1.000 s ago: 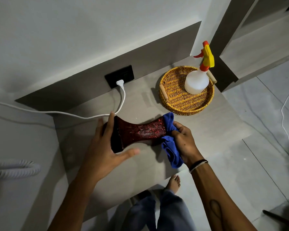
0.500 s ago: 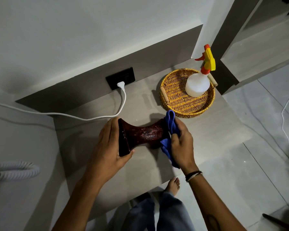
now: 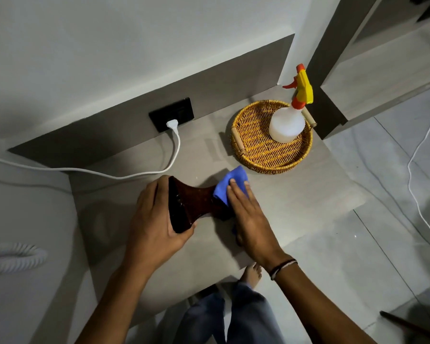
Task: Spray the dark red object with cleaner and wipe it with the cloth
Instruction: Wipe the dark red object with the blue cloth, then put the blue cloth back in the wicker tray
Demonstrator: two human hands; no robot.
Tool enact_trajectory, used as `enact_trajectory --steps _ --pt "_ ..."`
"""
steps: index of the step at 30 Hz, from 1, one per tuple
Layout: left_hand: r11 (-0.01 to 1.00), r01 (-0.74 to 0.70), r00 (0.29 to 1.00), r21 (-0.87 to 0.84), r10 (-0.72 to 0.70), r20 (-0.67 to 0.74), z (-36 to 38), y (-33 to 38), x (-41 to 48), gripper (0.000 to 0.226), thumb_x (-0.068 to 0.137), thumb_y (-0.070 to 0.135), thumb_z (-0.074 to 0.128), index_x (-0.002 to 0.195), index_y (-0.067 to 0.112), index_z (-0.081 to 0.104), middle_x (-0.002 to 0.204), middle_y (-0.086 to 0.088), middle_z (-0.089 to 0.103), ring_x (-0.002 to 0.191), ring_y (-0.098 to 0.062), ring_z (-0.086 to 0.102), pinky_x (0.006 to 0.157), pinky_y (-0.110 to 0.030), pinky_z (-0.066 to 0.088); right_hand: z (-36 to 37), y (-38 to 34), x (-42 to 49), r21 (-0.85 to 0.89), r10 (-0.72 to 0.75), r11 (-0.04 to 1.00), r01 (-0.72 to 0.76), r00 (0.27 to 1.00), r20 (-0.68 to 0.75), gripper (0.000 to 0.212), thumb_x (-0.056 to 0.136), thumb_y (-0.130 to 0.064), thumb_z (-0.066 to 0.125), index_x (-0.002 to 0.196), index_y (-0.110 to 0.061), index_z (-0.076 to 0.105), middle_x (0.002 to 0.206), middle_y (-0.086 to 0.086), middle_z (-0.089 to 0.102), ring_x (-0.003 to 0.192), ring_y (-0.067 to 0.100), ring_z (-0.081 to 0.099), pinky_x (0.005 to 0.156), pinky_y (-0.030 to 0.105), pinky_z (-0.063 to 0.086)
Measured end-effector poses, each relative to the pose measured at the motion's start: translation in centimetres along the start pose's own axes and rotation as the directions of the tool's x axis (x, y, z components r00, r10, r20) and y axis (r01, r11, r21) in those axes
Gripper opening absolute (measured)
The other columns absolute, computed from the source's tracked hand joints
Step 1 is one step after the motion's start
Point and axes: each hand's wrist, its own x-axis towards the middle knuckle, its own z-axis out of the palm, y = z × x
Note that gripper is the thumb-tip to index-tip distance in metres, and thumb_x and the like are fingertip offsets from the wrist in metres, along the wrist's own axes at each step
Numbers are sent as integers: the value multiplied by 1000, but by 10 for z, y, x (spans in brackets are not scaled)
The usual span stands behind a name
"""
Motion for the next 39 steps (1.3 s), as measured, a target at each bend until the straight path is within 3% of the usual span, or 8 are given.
enact_trajectory --steps 3,6,13,16,20,27,31,39 --pt "999 -29 998 -27 28 -54 1 -2 0 80 61 30 91 127 16 48 117 -1 52 106 -26 53 85 -36 47 15 -53 -10 191 -189 960 204 977 -94 76 100 0 48 170 -8 21 182 1 8 170 20 5 138 32 9" --pt "997 -20 998 -75 16 -53 2 -9 -3 91 55 15 98 130 18 47 118 -2 54 103 -23 53 84 -35 46 28 -79 -11 267 -290 912 312 949 -119 82 96 6 42 172 -8 15 183 7 9 170 28 5 138 35 10" --pt "999 12 1000 29 -12 -10 3 -5 -7 111 57 36 98 149 6 43 132 -13 52 117 -28 52 95 -33 43 10 2 5 39 75 996 -74 997 -8 93 98 16 57 171 -15 7 178 -1 -13 169 29 -11 135 48 22" --pt "1000 6 1000 -22 -6 3 3 0 -3 90 63 37 88 139 9 50 121 -7 55 107 -21 52 91 -29 41 17 -50 -1 296 -60 952 83 994 -87 75 104 0 58 170 -19 29 181 4 18 169 29 16 133 41 31" --pt "994 33 999 -105 -31 13 0 -6 -8 68 72 39 61 132 7 55 127 -9 59 117 -20 57 101 -33 43 37 -86 -4 231 -354 888 397 912 -206 85 100 8 50 173 -17 14 183 0 10 170 30 5 137 29 13" --pt "999 17 1000 50 -17 14 -12 -10 -2 117 51 37 100 150 12 42 135 -3 50 118 -23 51 99 -28 40 2 22 8 -23 -36 999 37 999 31 97 82 20 73 166 -5 31 177 10 17 164 41 27 129 58 36" --pt "990 28 998 137 -35 43 -18 3 11 119 54 43 100 153 8 43 140 -11 56 124 -32 56 102 -45 50 -37 52 21 -26 1 1000 -4 994 -114 99 74 23 75 163 -4 42 171 16 38 156 39 43 125 57 42" --pt "964 63 982 259 -106 159 -2 59 50 140 34 86 82 149 17 45 140 -3 55 126 -26 49 104 -48 51 -92 78 117 -217 -68 975 39 990 -127 108 81 18 79 170 -5 23 180 14 17 168 38 13 131 49 24"
